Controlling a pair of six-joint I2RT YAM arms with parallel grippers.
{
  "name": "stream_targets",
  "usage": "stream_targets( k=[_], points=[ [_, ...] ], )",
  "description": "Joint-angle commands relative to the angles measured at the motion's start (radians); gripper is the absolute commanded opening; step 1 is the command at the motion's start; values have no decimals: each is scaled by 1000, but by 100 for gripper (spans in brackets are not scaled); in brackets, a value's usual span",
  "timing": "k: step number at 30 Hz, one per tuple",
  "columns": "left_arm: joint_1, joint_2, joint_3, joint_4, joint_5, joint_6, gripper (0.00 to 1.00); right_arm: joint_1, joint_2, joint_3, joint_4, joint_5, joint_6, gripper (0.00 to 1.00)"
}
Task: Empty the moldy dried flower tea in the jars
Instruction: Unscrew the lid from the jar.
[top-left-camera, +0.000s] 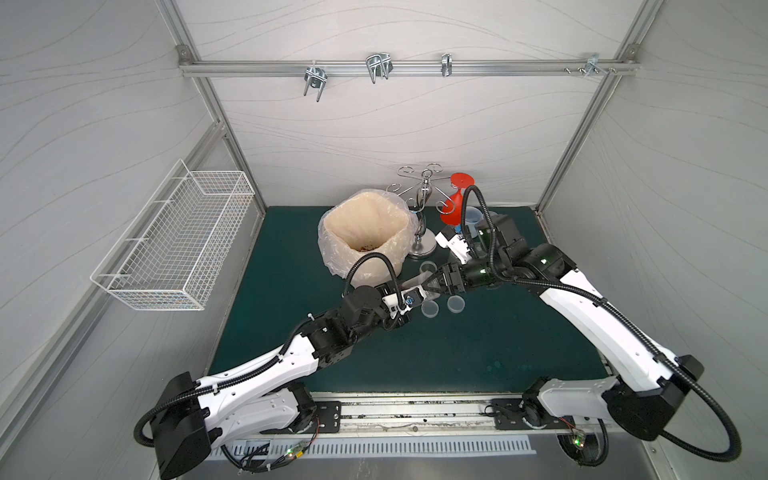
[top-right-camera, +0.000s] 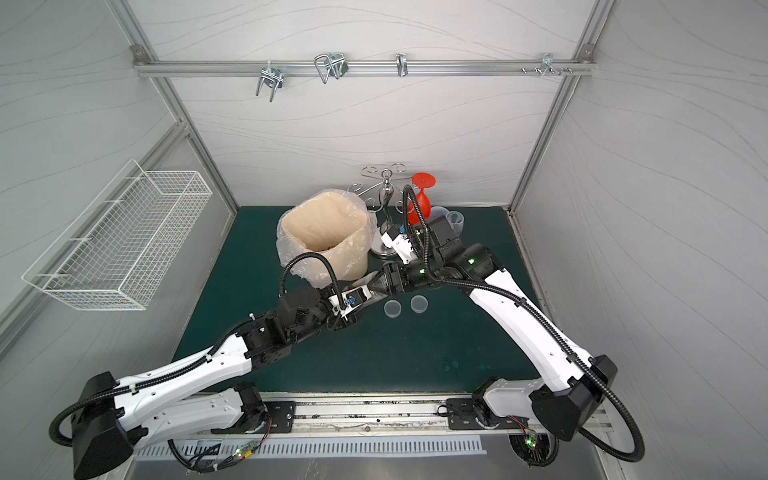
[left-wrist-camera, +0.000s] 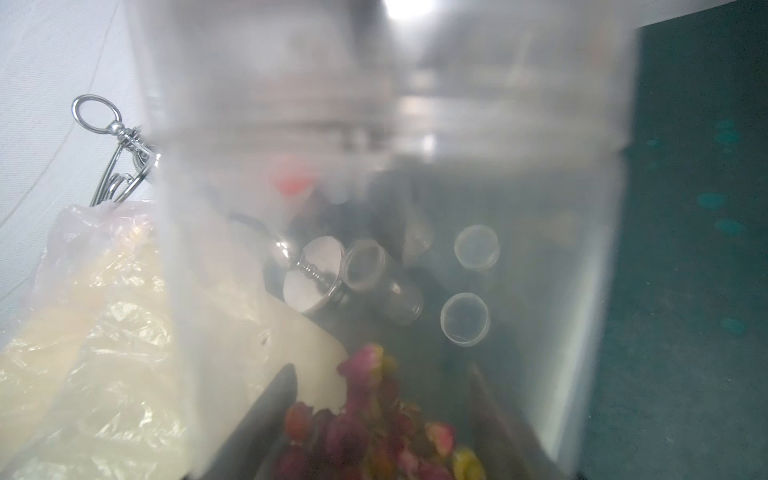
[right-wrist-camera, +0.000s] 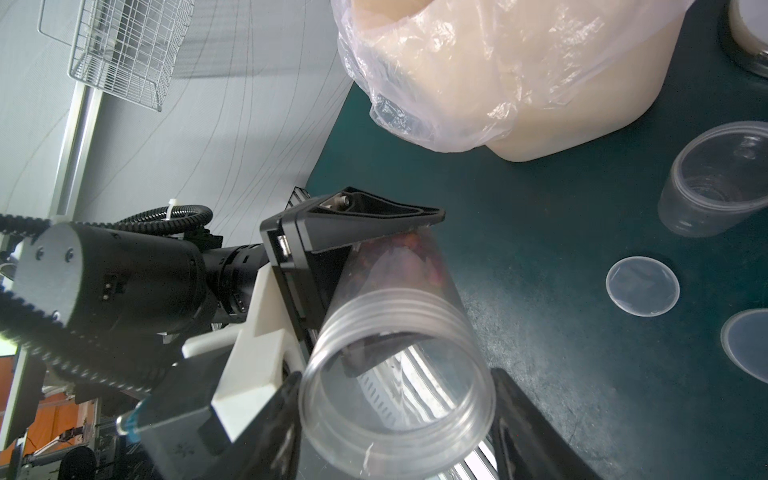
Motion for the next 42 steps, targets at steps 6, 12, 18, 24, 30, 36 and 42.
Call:
stream_targets(
  k=[6,12,18,24,30,36,42],
  points=[
    [-7,21,75,10,94,-2,0,8,50,66,-43,-96,-119,35],
    [20,16,87,-14,169,-46,0,6,70,91,-94,-118,-228,32],
    [64,4,129,-101,331,-96,0,8,88,115,-175,-132,-502,22],
    [118,9,180,-196,583,-143,0,31,88,128,-228,-80,-847,15],
    [149,21,208,-249,748,-154,0,69,76,123,-191,-5,-1005,17],
    [152,25,200,-223,650,-148,0,76,46,120,-102,-15,-907,61],
    [150,3,176,-151,365,-102,0,59,-134,31,115,84,-431,93]
  ],
)
